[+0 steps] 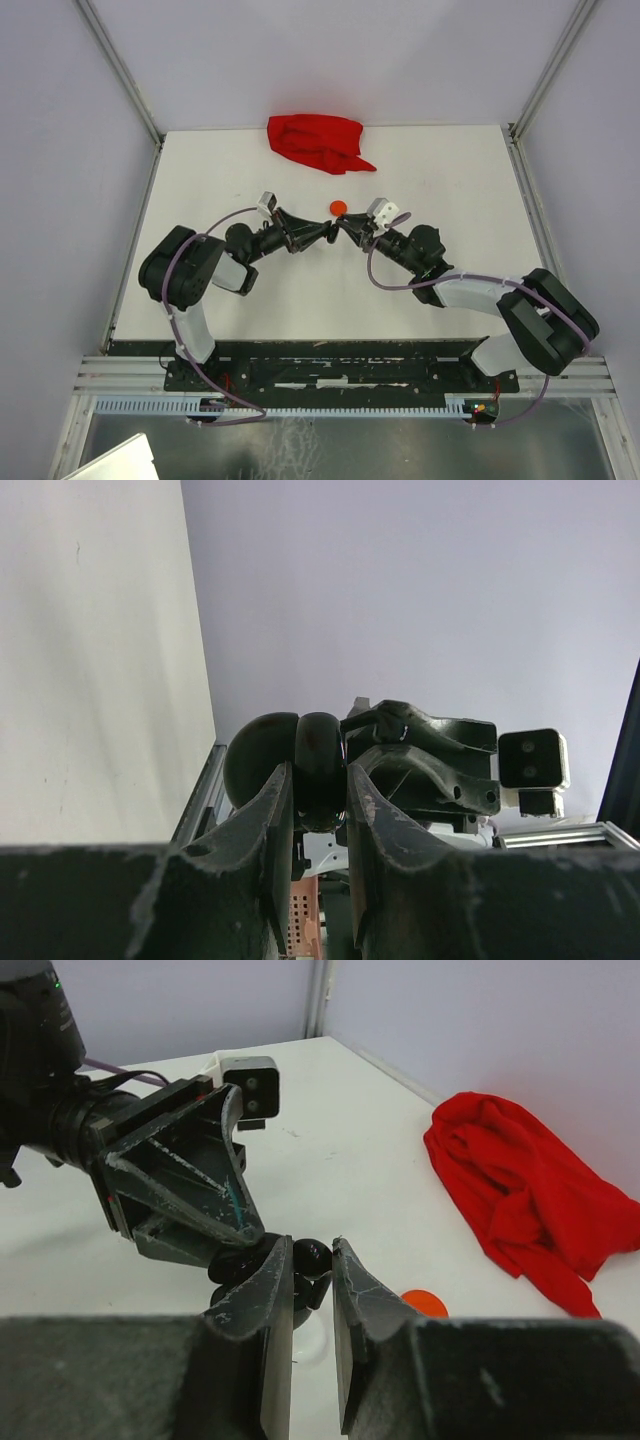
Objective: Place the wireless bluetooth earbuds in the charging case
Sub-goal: Place the earbud in the charging case.
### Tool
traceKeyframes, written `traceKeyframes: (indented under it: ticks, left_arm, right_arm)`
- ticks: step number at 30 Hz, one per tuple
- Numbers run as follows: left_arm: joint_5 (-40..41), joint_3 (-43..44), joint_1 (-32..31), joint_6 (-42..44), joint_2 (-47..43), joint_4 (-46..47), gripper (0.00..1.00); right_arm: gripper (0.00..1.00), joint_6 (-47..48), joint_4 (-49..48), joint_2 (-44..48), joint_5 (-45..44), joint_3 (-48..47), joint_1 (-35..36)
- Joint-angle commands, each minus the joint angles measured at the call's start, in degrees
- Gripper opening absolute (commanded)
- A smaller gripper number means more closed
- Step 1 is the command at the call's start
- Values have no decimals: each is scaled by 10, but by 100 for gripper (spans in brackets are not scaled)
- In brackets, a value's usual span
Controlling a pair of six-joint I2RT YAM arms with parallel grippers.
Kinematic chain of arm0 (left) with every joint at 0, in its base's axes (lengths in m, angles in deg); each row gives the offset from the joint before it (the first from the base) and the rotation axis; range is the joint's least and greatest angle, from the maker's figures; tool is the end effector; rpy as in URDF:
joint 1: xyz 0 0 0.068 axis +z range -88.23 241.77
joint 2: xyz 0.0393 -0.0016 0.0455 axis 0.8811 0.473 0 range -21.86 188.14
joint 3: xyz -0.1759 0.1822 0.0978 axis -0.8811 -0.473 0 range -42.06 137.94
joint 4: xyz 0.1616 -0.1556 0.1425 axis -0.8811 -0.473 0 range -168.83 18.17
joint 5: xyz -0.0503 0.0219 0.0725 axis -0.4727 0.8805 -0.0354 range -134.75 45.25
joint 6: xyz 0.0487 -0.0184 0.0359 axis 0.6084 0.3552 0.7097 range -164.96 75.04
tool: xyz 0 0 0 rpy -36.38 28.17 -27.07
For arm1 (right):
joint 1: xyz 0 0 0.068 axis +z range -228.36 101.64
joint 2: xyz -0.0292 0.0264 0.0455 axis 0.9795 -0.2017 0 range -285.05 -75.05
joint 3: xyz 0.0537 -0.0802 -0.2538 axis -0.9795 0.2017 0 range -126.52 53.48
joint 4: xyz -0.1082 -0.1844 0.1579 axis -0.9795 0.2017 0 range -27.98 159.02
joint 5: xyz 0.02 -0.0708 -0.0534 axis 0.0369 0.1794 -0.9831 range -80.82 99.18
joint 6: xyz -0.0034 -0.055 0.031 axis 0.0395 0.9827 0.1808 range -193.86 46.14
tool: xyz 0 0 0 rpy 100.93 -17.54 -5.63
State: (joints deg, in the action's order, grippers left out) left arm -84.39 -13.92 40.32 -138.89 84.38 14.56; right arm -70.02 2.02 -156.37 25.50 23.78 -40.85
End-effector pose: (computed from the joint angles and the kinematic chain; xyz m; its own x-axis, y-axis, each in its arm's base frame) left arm 0.2808 -0.1437 0.1498 -0.8763 -0.4812 -0.0240 0.0743 -0.0859 -0.9935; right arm 0.2309 0.1945 0.2324 0.1692 0.0489 -0.9844 -0.7954 0.5966 -0.1071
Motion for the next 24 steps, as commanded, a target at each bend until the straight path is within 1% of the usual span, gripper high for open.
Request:
traceKeyframes:
  ticks: [1, 24]
  left_arm:
    - [-15, 17, -6, 5, -32, 10, 3]
    - [-14, 23, -11, 3, -44, 2, 3]
  right_arm:
    - [2, 11, -66, -9, 49, 3, 5]
    - [2, 10, -64, -31, 78, 2, 6]
